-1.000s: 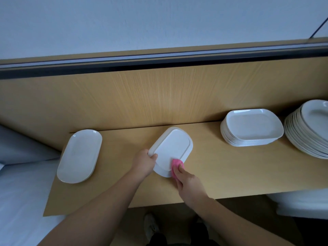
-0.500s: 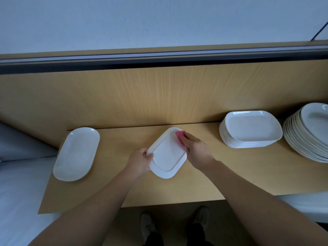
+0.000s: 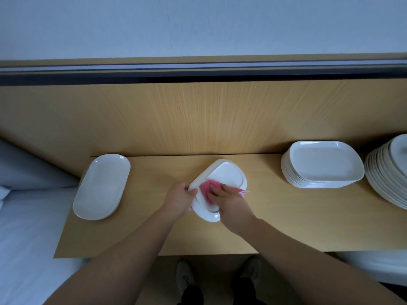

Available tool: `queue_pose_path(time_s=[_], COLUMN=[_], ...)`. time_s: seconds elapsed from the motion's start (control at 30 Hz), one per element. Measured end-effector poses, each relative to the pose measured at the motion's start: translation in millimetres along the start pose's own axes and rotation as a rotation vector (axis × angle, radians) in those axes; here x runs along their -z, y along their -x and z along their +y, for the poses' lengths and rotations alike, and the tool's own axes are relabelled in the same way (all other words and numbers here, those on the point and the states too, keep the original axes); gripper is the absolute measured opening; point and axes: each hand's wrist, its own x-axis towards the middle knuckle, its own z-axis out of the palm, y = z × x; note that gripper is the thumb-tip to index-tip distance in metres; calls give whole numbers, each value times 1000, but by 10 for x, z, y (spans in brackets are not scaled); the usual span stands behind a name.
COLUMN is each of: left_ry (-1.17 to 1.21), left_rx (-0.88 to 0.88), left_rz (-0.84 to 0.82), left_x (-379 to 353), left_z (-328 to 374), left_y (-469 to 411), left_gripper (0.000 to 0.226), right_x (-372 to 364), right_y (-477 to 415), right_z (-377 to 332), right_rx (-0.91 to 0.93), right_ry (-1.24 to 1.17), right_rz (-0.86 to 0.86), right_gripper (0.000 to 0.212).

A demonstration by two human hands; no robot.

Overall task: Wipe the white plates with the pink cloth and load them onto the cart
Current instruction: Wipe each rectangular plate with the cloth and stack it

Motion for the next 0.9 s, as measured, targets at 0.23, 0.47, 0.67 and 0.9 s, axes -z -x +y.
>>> queue_pose_path(time_s=[0.23,0.47,0.67,0.9], left_ry=[-10,-65,-89,-114], left_rx=[-46,-44,-54,-49], left_rz=[-65,-51,-33,-41], left_x=[19,20,18,12], left_z=[55,82,140,160], left_y=[32,43,30,63], left_gripper=[18,13,7,19], right_x=[-3,72,12,41], right_y=[202,234,194,263], right_z=[-5,-92,-246,-112], right_rx=[18,176,41,194], right_ry=[-73,-12,53,138], right_rz=[12,49,70,87], right_gripper=[51,56,64,64])
